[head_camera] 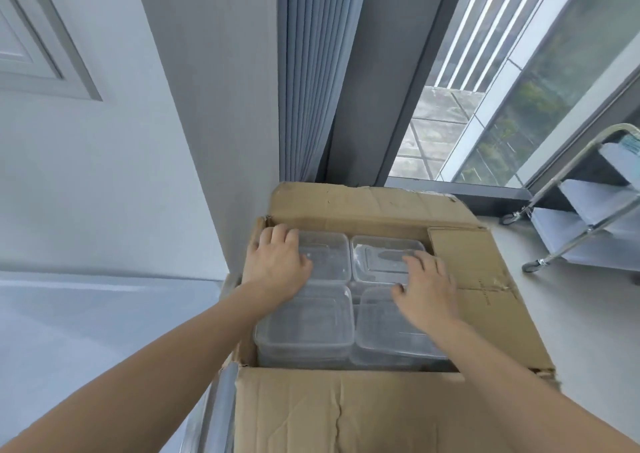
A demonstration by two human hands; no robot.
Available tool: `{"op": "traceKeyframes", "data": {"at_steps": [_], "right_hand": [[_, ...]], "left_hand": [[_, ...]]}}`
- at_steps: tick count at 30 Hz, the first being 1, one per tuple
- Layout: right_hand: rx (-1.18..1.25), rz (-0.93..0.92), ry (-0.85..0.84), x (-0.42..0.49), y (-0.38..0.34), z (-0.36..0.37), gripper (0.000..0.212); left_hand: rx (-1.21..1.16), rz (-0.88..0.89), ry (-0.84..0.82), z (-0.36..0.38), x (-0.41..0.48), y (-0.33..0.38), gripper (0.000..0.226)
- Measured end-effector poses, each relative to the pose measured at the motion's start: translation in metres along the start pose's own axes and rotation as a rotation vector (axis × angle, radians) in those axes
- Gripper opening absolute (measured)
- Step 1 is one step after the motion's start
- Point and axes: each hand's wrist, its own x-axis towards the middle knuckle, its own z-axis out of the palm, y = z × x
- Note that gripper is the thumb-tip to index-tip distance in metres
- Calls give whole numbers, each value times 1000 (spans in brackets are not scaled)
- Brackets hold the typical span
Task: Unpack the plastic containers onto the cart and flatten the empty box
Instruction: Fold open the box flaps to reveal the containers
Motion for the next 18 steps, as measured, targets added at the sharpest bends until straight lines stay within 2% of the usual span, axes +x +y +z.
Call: {"op": "traceKeyframes", "data": {"at_steps": [3,5,8,12,18], "right_hand": [[-70,95,67,0,33,-7,45],[-31,131,106,3,49,-15,40],[16,203,95,8,72,-22,43],[-12,248,18,11,99,-10,55],[-56,207,-59,32,92,-4,90]], "left_hand": [[34,112,-99,6,8,36,51],[18,179,-153,10,12,60,53],[-10,279,-228,18,17,96,54],[68,391,-312,31,12,142,56],[33,328,-299,36,13,173,56]]}}
